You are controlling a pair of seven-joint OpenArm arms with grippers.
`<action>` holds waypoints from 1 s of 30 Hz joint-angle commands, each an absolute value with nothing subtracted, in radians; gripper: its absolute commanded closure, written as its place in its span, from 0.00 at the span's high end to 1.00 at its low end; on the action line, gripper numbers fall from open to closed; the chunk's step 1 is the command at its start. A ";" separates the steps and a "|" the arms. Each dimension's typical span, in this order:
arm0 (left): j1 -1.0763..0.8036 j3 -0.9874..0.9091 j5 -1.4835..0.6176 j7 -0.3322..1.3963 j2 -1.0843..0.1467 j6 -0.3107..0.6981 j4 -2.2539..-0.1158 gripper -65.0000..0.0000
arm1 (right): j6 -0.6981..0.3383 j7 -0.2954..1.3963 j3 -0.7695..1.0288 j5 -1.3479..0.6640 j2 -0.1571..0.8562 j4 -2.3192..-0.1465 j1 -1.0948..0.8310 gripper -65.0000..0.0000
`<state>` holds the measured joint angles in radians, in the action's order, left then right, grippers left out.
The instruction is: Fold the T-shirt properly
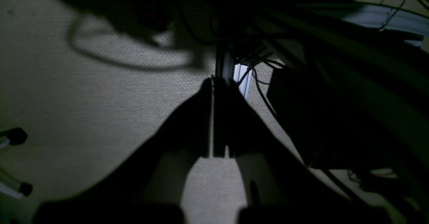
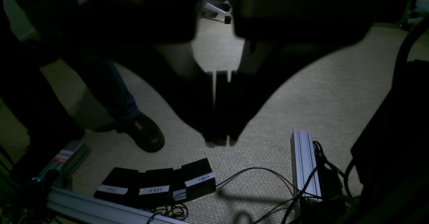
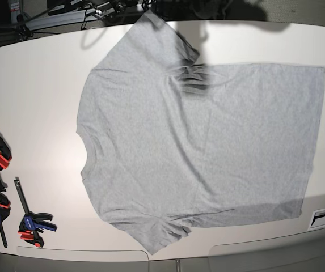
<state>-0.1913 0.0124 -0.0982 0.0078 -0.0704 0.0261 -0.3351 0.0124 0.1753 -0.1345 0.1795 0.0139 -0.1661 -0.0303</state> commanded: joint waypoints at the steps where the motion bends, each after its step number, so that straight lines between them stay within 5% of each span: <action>1: -0.210 0.014 -0.118 0.007 -0.083 0.031 -0.348 0.00 | 0.022 0.176 -0.131 0.173 0.018 -0.171 -0.037 0.00; 17: -0.636 0.014 -0.245 -0.001 -0.256 0.031 -0.884 0.00 | 0.022 0.154 -0.131 0.173 0.067 -0.523 -0.369 0.00; 30: -1.077 -0.033 -0.335 0.000 -0.495 0.031 -1.548 0.00 | 0.023 0.111 -0.131 0.089 0.081 -1.148 -0.830 0.00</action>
